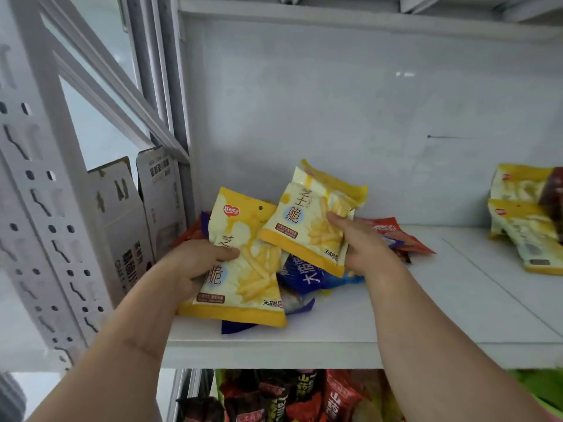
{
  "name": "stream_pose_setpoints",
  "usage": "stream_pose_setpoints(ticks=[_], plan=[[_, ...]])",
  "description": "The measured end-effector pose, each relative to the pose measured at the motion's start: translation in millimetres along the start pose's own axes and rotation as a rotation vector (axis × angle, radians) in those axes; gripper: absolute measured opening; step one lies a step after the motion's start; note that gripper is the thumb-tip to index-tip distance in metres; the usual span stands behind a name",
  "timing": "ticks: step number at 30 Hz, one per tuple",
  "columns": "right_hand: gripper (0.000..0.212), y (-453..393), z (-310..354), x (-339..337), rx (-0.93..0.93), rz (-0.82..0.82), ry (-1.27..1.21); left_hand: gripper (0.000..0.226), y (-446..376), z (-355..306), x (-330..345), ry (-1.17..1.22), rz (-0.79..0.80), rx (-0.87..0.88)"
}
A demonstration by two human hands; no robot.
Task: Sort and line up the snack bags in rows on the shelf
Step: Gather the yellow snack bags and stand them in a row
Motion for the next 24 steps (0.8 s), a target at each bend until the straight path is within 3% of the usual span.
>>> stream_pose_setpoints(ticks=[10,20,24], plan=[[0.030,47,27,-112,-0.169,-0.068,-0.054,0.021,17,6,100,0.060,0.134,0.086],[0.019,114,57,-281,-0.185,-0.223,-0.004,0.021,19,50,258,0.079,0.216,0.058],[0.025,129,66,-342,-0.165,-0.266,0.025,0.026,14,64,320,0.084,0.232,0.053]])
Point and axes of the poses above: each hand's wrist, its own y-axis away from the middle knuckle, its own x-axis out of the palm, z = x × y, the point moved 7 cm from there along -y, towards the middle knuckle, and after that the axes turned 6 degrees about z, right-handed, at the moved point
